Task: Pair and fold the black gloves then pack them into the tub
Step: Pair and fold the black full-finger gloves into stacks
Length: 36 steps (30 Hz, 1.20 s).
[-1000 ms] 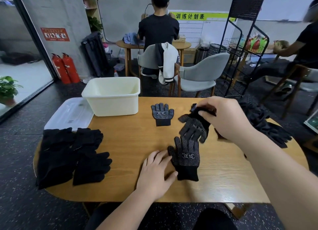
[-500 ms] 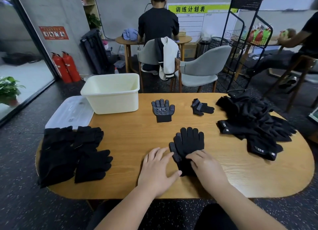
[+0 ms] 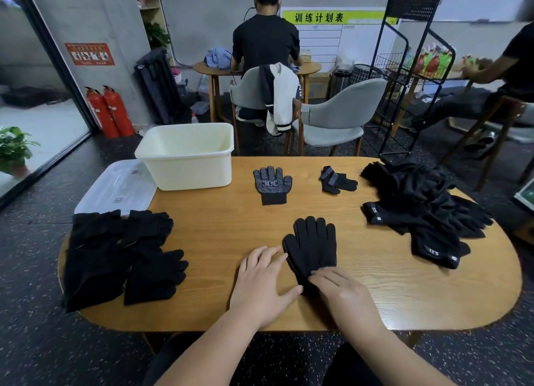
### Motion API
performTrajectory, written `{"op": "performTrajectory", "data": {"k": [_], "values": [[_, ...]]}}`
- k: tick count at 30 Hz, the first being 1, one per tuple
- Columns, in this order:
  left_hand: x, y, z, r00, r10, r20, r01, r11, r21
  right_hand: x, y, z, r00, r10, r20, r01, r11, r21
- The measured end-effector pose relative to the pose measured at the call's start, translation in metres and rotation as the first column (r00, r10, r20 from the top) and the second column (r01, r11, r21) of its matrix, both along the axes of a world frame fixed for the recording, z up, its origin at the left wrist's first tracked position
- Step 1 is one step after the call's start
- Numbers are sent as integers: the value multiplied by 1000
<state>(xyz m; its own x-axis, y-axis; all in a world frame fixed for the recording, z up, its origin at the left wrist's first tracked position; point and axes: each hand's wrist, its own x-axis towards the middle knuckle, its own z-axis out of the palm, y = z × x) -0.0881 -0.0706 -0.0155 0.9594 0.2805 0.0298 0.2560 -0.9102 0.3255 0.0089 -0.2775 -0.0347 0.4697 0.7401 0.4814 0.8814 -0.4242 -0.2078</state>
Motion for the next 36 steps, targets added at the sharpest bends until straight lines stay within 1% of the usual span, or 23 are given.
{"op": "performTrajectory", "data": {"k": [3, 8, 11, 14, 17, 20, 22, 25, 28, 30, 33, 34, 36], "values": [[-1, 0, 1, 1000, 0, 3, 0, 1000, 8, -4, 0, 4, 1000, 15, 27, -14, 1000, -22], [-1, 0, 1, 1000, 3, -3, -3, 1000, 2, -11, -2, 2, 1000, 9, -18, -9, 1000, -30], [-1, -1, 1, 1000, 1, 1, -1, 1000, 7, -14, 0, 4, 998, -19, -57, 18, 1000, -22], [-2, -1, 0, 1000, -6, 10, 6, 1000, 5, -16, 2, 6, 995, -6, -102, 5, 1000, -14], [-1, -1, -2, 1000, 3, 31, -3, 1000, -10, -16, 6, 15, 989, -4, -145, 9, 999, 33], [0, -3, 1, 999, 26, 24, -25, 999, -21, -10, 18, 24, 977, -40, -208, 56, 996, 67], [0, -5, 2, 1000, 25, -3, -25, 1000, 13, -2, 29, 26, 958, -95, -270, 105, 994, 23], [3, -7, 4, 999, 30, -22, -30, 999, 21, 21, 42, 24, 923, -160, -350, 125, 985, -120], [4, -6, 4, 999, 32, -31, -31, 999, 24, 47, 55, 27, 901, -223, -373, 155, 967, -202], [4, -5, 3, 999, 27, -36, -25, 999, 31, 58, 62, 31, 889, -285, -358, 197, 945, -261], [4, -3, 3, 999, 16, -37, -15, 999, 30, 63, 67, 29, 910, -315, -271, 168, 876, -452], [4, -3, 3, 999, 12, -36, -11, 1000, 28, 63, 68, 29, 916, -322, -241, 174, 857, -485], [4, -2, 3, 1000, 7, -24, -7, 1000, 16, 63, 70, 29, 913, -356, -200, 229, 851, -472]]}}
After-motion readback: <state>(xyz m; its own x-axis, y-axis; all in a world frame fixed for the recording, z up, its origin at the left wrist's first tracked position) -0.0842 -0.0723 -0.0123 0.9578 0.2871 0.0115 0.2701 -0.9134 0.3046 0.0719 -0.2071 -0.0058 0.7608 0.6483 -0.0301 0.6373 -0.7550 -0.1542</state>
